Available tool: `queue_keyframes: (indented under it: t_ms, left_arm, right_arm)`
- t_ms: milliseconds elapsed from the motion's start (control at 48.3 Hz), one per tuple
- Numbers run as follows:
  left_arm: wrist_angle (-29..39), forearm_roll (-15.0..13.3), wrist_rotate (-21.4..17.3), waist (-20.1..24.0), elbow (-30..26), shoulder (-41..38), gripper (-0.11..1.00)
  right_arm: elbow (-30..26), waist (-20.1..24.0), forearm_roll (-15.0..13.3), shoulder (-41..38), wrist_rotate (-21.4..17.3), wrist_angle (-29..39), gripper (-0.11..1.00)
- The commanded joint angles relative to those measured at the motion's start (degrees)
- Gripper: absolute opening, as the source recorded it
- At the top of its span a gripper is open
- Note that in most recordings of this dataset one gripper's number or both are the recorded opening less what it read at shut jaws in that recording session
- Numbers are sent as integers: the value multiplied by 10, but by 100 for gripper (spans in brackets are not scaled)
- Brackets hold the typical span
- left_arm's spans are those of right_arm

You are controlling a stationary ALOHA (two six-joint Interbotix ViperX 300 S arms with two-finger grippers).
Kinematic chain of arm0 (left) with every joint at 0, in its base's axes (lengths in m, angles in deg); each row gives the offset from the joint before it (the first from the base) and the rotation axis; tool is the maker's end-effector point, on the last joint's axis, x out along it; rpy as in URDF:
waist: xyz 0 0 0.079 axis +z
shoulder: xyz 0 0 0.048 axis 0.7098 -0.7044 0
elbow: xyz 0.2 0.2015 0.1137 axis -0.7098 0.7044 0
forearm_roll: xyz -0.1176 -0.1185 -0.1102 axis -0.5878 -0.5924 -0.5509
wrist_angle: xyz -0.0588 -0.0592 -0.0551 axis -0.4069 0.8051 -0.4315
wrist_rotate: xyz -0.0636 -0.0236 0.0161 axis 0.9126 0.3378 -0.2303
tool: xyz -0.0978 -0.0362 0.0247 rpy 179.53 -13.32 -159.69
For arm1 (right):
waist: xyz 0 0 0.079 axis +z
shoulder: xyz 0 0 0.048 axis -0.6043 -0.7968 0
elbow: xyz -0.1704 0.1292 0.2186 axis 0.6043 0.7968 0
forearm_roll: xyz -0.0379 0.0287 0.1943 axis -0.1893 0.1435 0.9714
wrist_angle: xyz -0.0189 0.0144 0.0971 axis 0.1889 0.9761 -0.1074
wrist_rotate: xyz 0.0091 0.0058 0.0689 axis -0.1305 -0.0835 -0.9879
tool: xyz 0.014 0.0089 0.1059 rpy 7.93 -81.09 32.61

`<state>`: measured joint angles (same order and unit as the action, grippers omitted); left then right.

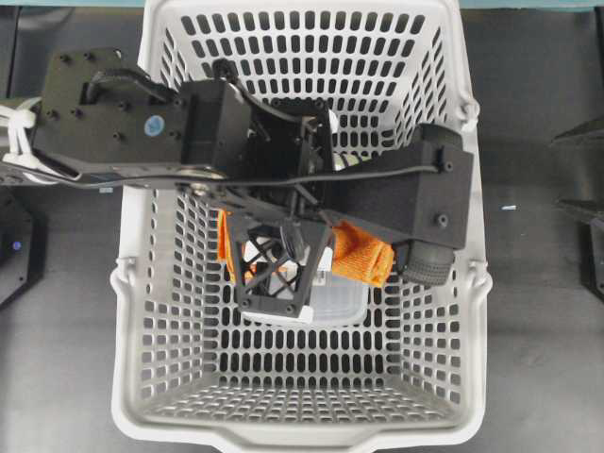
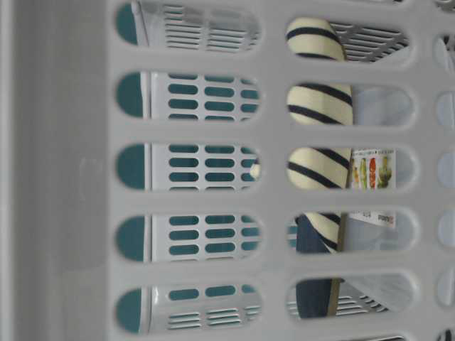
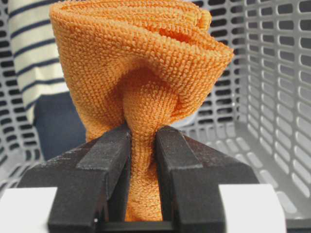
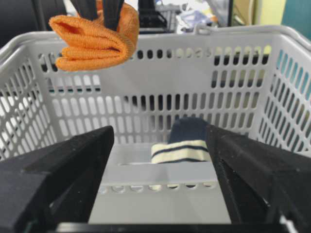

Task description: Pick up the orange cloth from the shopping basket with the left arm.

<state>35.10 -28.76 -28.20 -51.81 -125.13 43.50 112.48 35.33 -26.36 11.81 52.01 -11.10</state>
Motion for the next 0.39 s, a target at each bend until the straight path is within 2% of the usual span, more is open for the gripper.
queue_keyframes:
  t_ms: [0,373]
  left_arm:
    - [-1,2,1,1,-3,11,13]
    - [-2,2,4,1,8,13,13]
  right_arm:
    - [-5,-1,2,-4,0,-5,73]
    - [-2,-2,2,-2,0,-5,73]
